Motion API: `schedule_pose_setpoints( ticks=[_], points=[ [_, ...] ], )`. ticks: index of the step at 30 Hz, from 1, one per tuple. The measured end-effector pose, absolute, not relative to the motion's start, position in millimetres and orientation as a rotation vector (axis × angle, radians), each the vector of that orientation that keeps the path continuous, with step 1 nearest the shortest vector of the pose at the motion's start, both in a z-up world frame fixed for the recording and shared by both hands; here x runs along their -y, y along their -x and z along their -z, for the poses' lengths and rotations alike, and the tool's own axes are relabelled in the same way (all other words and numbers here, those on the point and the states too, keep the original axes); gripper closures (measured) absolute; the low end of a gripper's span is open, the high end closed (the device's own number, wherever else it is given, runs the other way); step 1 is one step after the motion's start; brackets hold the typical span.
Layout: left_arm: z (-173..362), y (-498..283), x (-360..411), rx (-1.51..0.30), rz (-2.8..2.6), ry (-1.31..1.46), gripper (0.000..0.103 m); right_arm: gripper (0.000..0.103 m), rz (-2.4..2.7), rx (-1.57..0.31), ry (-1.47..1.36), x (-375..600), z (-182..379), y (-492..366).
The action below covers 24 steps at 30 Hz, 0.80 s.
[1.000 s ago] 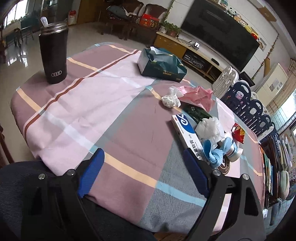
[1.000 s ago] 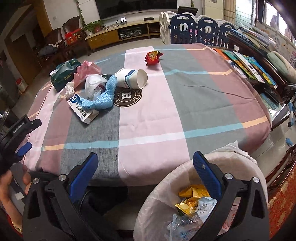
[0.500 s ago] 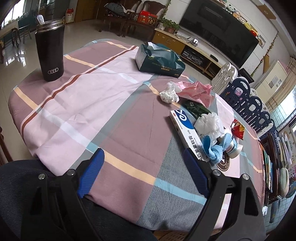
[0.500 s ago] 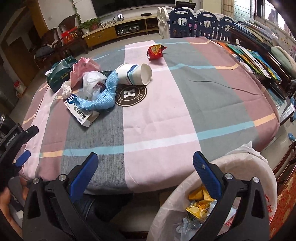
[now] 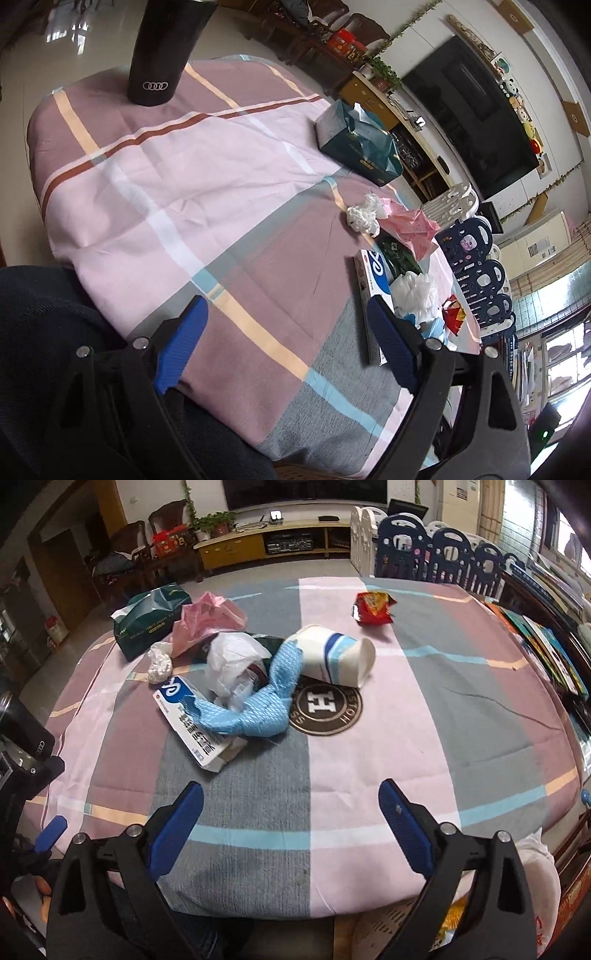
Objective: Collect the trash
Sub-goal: 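Grasp the light blue quilted cloth with the right tool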
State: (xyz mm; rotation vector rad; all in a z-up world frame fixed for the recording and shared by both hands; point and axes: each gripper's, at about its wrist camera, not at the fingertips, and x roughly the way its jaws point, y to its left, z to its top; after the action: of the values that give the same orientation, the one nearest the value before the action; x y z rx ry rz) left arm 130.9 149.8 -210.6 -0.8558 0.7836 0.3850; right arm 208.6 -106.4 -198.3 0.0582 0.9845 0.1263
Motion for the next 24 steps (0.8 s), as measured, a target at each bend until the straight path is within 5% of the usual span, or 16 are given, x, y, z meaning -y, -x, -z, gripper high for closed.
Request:
schedule_pose_setpoints(
  ticks=[7,16,20,24],
  points=[
    [208,-128,-148,-0.749,-0.393,0.849,0.015,0.038,-0.229,-0.937,0.101,55,199,-246],
    [203,-133,-140,-0.74,-0.361,0.793,0.015,0.038,-0.123,-1.058,0.064,65,235,-293],
    [204,-133,-141,-0.741,-0.36,0.804,0.015,0.067,-0.138,-1.062,0.034,71,241,-283],
    [206,-133,-143,-0.745,-0.357,0.814,0.015,0.075,-0.165,-1.054,0.068,71,243,-269]
  ],
)
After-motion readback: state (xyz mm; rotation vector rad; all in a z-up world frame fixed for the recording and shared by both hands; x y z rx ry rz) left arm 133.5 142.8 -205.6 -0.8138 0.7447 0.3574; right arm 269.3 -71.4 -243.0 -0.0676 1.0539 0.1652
